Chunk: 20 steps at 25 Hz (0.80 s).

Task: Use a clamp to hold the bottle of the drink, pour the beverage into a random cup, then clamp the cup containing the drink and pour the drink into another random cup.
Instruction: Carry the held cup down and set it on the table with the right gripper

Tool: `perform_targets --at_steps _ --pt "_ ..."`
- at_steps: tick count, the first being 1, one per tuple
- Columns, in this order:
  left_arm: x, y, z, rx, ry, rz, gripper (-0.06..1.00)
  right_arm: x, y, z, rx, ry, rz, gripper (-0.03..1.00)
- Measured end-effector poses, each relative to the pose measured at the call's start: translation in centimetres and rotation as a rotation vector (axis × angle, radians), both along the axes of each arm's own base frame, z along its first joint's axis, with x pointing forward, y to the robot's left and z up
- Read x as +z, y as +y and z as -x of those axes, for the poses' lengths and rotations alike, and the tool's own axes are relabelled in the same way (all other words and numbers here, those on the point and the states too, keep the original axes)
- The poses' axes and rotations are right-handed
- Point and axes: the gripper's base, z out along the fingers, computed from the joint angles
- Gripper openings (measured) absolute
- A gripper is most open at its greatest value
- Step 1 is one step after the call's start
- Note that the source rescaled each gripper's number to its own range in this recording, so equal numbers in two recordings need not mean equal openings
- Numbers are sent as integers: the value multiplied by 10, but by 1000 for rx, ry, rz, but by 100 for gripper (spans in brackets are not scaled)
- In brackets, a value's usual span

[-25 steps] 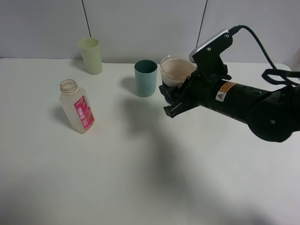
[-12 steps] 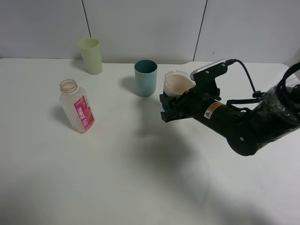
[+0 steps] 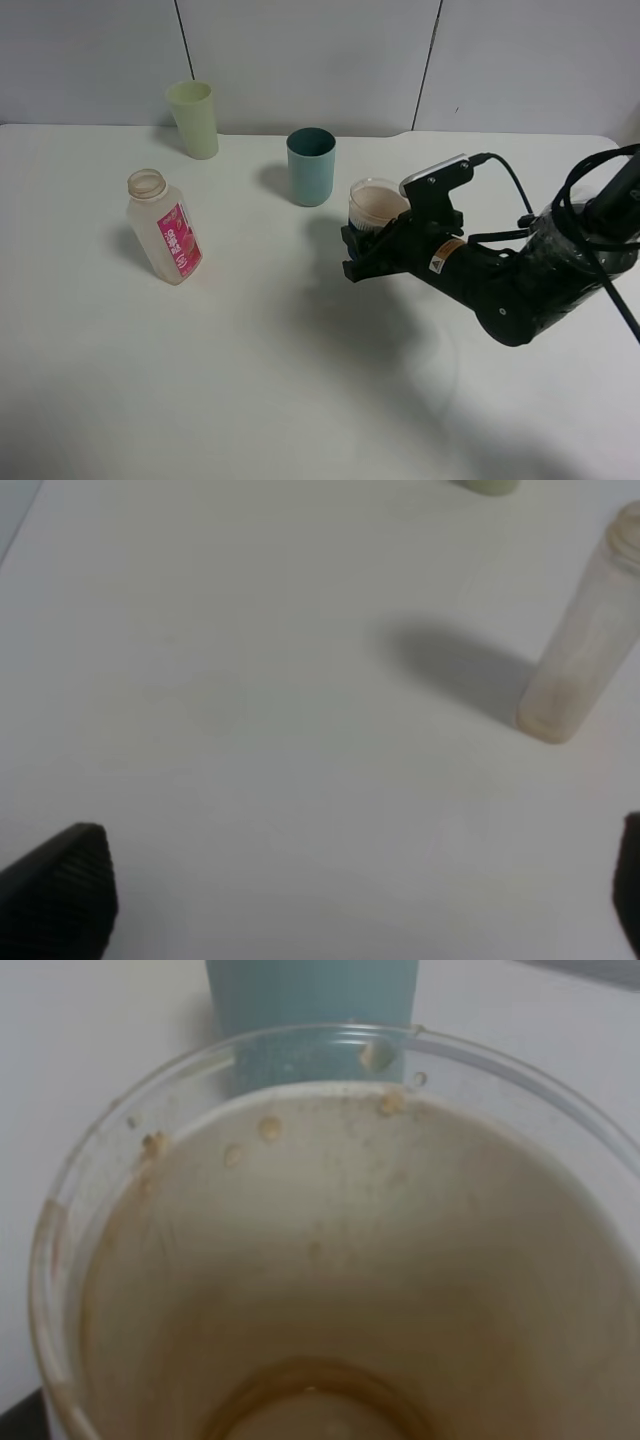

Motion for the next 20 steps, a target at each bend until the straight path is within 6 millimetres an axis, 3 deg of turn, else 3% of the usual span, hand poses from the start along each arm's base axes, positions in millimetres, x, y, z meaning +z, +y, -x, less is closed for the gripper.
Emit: perform_targets --at_steps 20 --pt "0 0 0 0 0 0 100 -6 0 1 48 -45 110 0"
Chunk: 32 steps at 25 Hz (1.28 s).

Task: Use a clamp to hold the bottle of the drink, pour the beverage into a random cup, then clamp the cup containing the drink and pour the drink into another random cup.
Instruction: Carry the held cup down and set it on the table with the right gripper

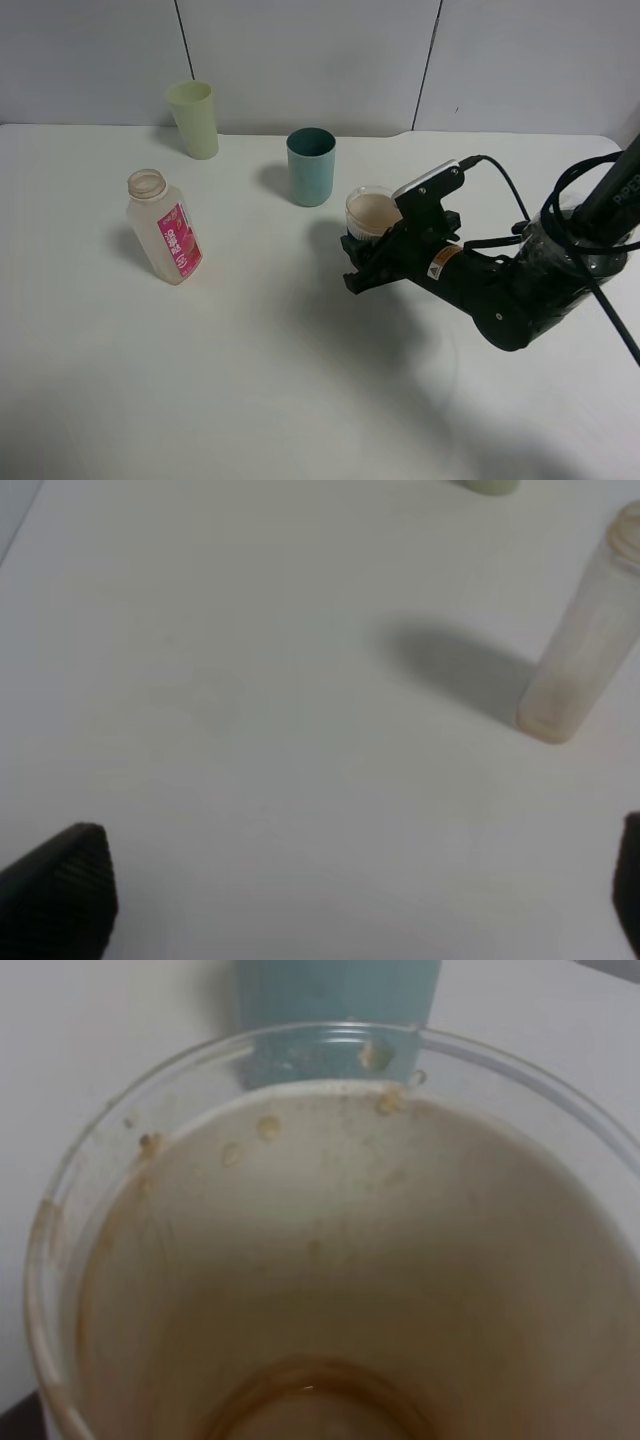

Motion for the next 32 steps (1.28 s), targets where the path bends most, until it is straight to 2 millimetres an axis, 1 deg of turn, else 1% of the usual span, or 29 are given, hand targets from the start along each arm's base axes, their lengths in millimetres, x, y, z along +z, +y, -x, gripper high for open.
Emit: perform_targets --at_steps 4,9,10,11,14,15,16,17,19,24,29,32 --pt "0 0 0 0 0 0 100 0 0 0 25 -23 48 0" --pt "0 0 0 0 0 0 100 0 1 1 41 -28 56 0" --pt "0 0 0 0 0 0 100 0 1 1 42 -28 56 3" --pt "0 0 0 0 0 0 100 0 1 1 45 -28 56 11" --pt "0 0 0 0 0 0 100 -4 2 2 55 -5 69 45" --pt "0 0 0 0 0 0 100 -4 1 2 55 0 72 53" --pt "0 0 0 0 0 0 100 -4 2 2 56 1 72 57" --pt "0 0 0 0 0 0 100 -4 2 2 56 1 72 59" --pt "0 0 0 0 0 0 100 -4 2 2 56 1 72 62" --pt "0 0 0 0 0 0 100 -2 2 2 52 1 60 63" --pt "0 0 0 0 0 0 100 13 3 1 52 -10 45 63" --pt "0 0 0 0 0 0 100 28 3 1 52 -6 34 63"
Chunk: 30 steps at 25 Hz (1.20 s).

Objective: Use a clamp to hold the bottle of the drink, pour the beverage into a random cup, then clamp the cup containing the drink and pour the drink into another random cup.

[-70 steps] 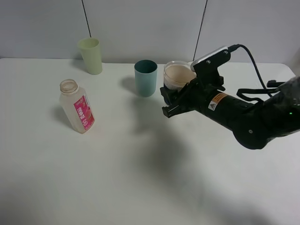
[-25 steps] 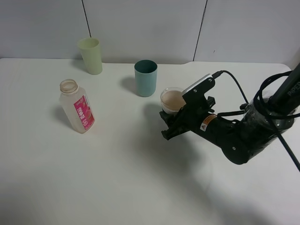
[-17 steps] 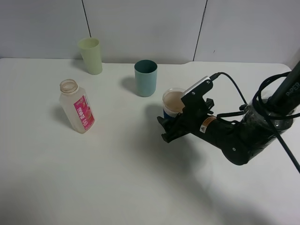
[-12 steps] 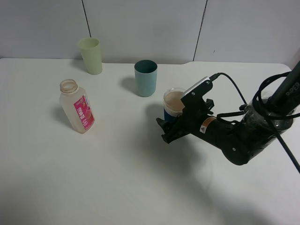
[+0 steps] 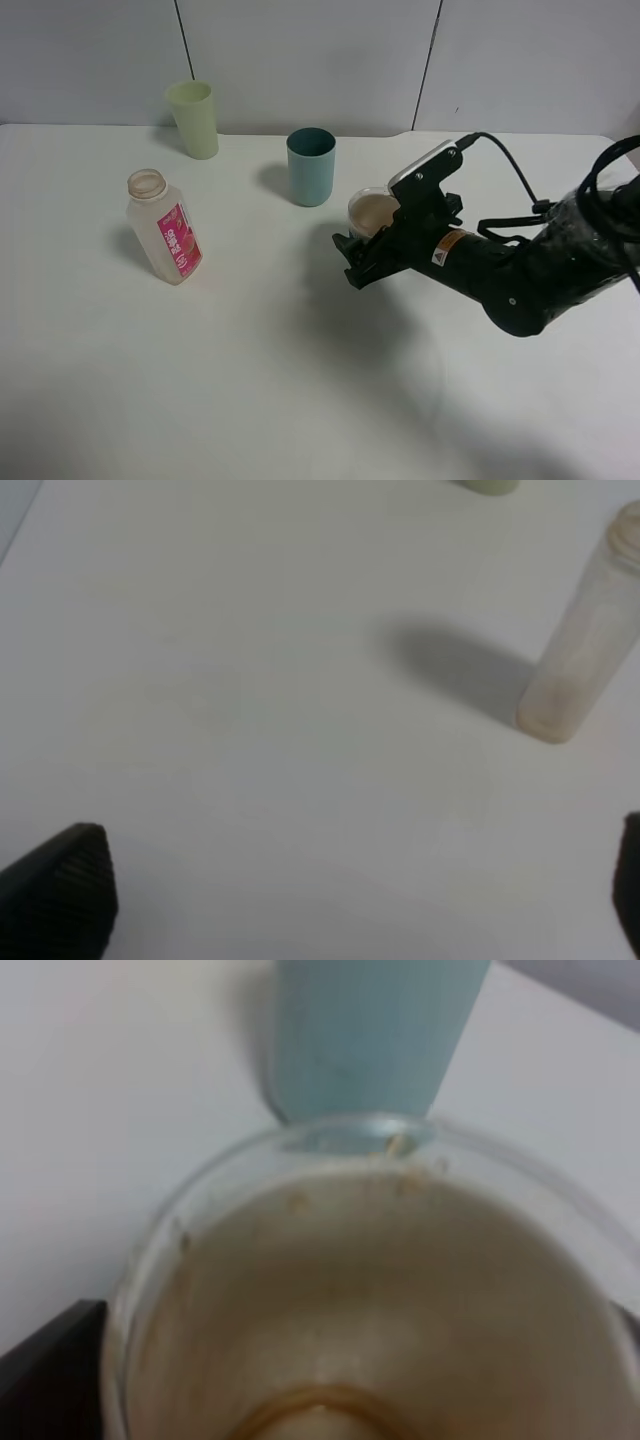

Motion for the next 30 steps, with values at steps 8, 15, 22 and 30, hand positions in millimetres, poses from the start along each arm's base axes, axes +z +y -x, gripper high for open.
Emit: perform_targets --at_steps 8,15,22,30 --pt "0 0 0 0 0 0 100 42 -3 7 10 28 -8 64" --pt "0 0 0 0 0 0 100 89 -17 14 5 -62 20 64" --pt "0 0 0 0 0 0 100 130 -64 13 -104 -133 21 64" --pt "0 0 0 0 0 0 100 161 -133 29 -326 -99 36 64"
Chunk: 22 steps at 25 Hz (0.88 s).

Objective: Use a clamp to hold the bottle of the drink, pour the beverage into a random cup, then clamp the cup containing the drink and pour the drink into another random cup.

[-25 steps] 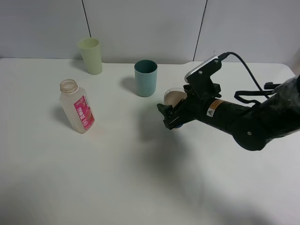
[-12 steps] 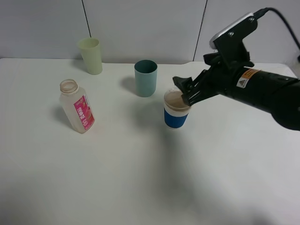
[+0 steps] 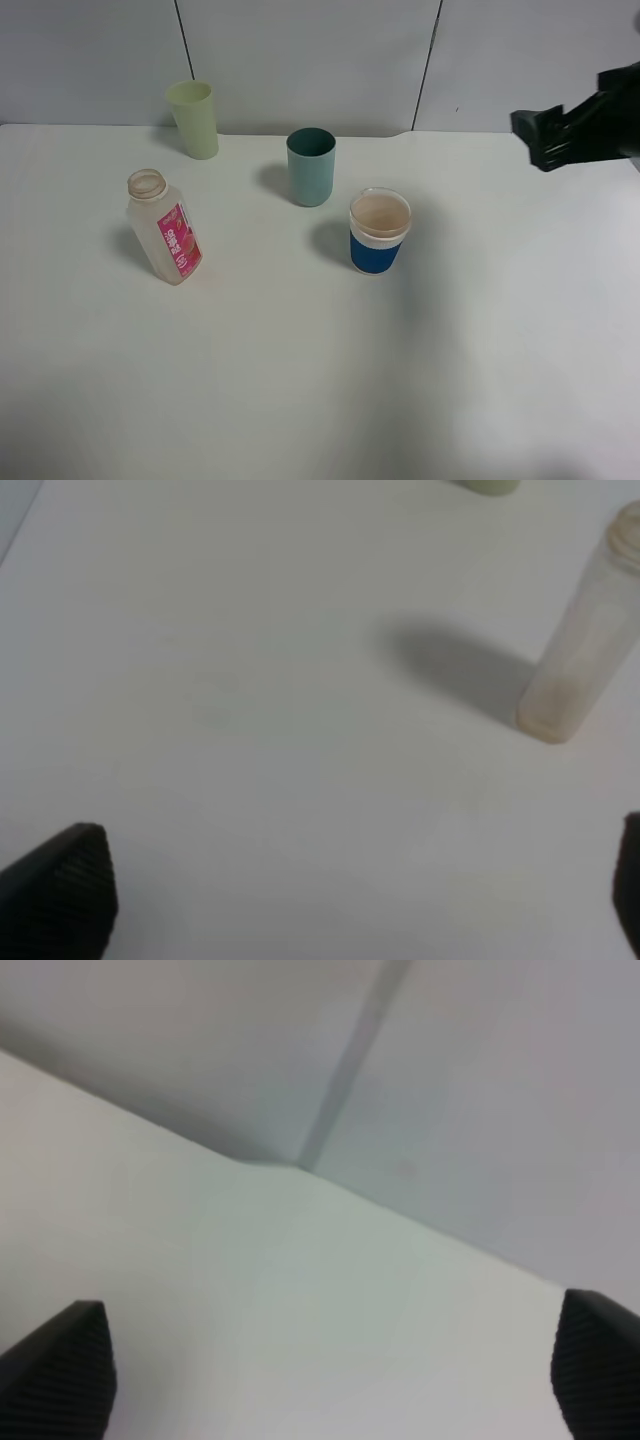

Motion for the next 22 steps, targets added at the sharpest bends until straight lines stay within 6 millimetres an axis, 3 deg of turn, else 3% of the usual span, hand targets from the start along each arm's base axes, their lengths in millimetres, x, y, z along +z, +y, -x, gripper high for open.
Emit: perform_targets --at_steps 5,11,22 --pt "0 0 0 0 0 0 100 23 -33 29 -169 -15 -10 64" --pt "0 0 0 0 0 0 100 47 -51 74 -319 -69 -35 64" --pt "0 0 0 0 0 0 100 67 -40 146 -339 -152 -98 64"
